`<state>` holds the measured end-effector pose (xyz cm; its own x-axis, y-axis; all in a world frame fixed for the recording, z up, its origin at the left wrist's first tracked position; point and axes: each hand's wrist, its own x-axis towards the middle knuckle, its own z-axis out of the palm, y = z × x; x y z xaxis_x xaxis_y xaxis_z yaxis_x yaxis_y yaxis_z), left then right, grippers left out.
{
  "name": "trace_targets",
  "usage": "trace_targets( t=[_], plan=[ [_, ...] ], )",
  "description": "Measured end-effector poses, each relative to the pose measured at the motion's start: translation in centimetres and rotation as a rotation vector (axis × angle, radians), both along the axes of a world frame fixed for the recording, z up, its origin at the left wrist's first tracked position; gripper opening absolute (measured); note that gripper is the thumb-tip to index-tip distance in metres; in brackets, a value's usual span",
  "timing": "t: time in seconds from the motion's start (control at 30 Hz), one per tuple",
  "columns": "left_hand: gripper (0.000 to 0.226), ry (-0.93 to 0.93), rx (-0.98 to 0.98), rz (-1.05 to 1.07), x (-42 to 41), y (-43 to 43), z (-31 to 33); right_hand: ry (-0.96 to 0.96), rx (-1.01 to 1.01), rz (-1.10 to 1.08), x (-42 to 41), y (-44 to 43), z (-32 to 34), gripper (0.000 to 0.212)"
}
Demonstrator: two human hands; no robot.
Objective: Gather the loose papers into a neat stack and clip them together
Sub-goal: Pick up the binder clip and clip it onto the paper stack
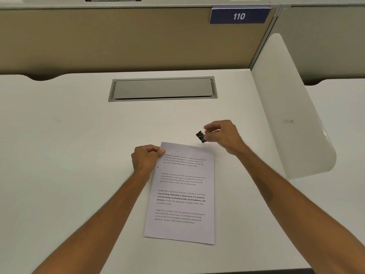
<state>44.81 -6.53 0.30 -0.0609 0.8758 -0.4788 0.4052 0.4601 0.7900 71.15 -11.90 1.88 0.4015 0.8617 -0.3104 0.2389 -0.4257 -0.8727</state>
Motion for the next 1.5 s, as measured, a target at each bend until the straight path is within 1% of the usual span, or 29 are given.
trace_targets(
  t=[0.13,0.3,0.4,0.5,0.67,0.8,0.9,1.13,1.2,1.3,1.37,1.43,1.5],
  plan=[
    [0.017,0.008,0.019,-0.004,0.0,0.0,0.1,-0.069,0.016,0.118,-1.9,1.1,1.0,0.035],
    [0.021,-0.007,0.026,-0.013,0.0,-0.2,0.4,-0.209,0.096,0.255,-3.9,2.4,1.8,0.028],
    [0.021,-0.021,0.025,-0.018,-0.1,-0.3,0.4,-0.266,0.129,0.338,-5.1,3.0,2.1,0.028],
    [0.02,-0.029,0.041,-0.022,-0.2,-0.5,0.4,-0.31,0.14,0.41,-6.1,3.5,2.2,0.027],
    [0.018,-0.028,0.068,-0.046,-0.4,-0.6,0.4,-0.342,0.151,0.469,-7.1,3.9,2.6,0.028],
    [0.008,-0.034,0.069,-0.062,-0.6,-0.7,0.3,-0.337,0.161,0.518,-7.6,4.0,2.9,0.028],
    [0.007,-0.05,0.079,-0.076,-0.6,-0.7,0.4,-0.305,0.164,0.542,-8.0,4.2,3.0,0.028],
    [0.019,-0.062,0.106,-0.085,-0.7,-0.6,0.5,-0.23,0.168,0.556,-8.5,4.8,3.0,0.029],
    [0.017,-0.061,0.106,-0.083,-0.7,-0.5,0.4,-0.219,0.165,0.557,-8.4,4.9,3.0,0.03],
    [0.008,-0.06,0.091,-0.082,-0.7,-0.5,0.2,-0.212,0.153,0.569,-8.4,4.9,2.9,0.031],
    [0.011,-0.056,0.085,-0.08,-0.7,-0.4,0.1,-0.216,0.137,0.585,-8.3,4.9,2.7,0.033],
    [0.013,-0.067,0.082,-0.075,-0.8,-0.4,0.0,-0.211,0.134,0.615,-8.1,4.9,2.6,0.039],
    [0.01,-0.096,0.083,-0.064,-0.9,-0.2,0.0,-0.159,0.132,0.624,-7.5,4.6,2.2,0.058]
  ],
)
